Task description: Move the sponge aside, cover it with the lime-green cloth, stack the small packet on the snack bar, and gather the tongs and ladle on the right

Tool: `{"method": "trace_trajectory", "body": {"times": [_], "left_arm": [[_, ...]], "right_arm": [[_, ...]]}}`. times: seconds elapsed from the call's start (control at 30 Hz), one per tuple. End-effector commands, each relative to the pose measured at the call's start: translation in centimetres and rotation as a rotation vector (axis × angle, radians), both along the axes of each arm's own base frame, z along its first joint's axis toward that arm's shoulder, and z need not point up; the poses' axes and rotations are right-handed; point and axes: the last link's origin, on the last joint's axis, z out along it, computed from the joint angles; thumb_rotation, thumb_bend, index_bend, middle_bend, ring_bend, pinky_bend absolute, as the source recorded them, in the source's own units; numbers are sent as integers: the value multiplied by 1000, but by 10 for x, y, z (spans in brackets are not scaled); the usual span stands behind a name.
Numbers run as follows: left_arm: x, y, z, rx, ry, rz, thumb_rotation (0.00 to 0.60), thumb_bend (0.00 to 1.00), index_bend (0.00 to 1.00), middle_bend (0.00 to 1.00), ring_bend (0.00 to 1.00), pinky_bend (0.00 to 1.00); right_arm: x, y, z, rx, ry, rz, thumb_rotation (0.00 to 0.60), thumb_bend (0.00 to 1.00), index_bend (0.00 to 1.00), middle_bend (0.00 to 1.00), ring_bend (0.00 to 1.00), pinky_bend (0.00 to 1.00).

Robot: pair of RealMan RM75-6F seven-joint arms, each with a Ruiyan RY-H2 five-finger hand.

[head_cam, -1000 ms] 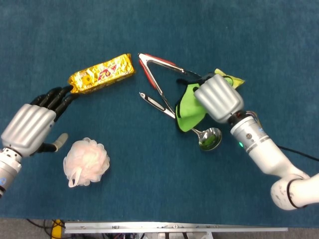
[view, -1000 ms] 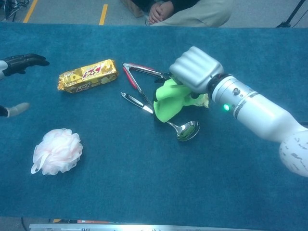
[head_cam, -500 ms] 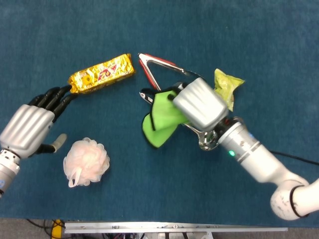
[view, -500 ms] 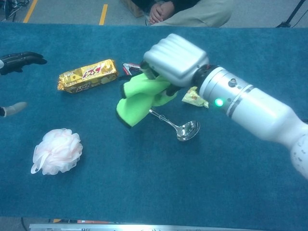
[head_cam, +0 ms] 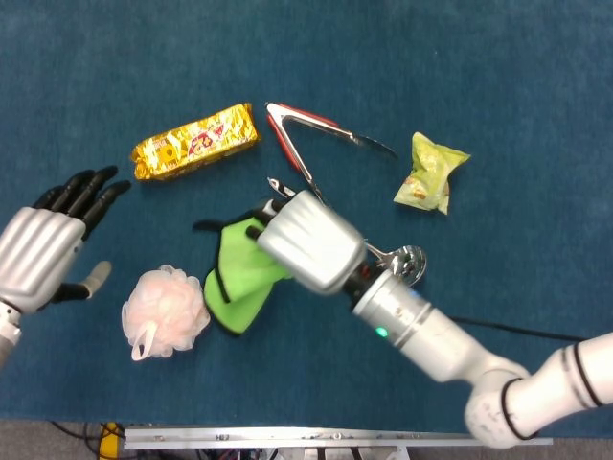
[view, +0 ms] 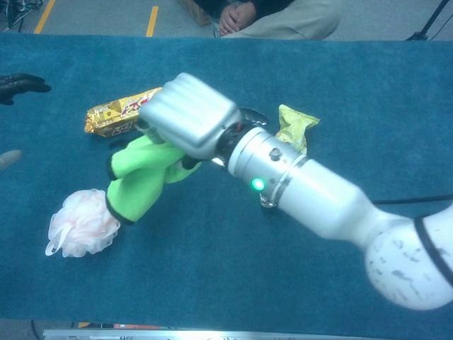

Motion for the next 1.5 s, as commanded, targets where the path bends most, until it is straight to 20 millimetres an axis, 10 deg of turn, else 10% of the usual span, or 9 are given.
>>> {"method": "trace_trajectory", "body": {"times": [0.03, 0.37, 0.97, 1.5], "left_arm": [[-2, -2, 2, 5, 4, 11, 600, 375, 0, 0, 0, 162], [-7, -8, 7, 24, 0, 29, 600, 375, 0, 0, 0, 162], [-5, -5, 2, 9, 10, 21, 600, 375, 0, 0, 0, 162], [-10, -5, 7, 24, 10, 32, 600, 375, 0, 0, 0, 162]], "right_arm": [[8, 6, -13, 17, 15, 19, 600, 286, 577, 524, 517, 798], [9, 14, -27, 76, 94, 0, 600, 285, 4, 174, 199, 529], [-23, -8, 42, 16, 58, -28, 600, 202, 0, 103, 145, 467], [10, 1, 26, 66, -76, -4, 600, 188, 0, 116, 145, 467]]}}
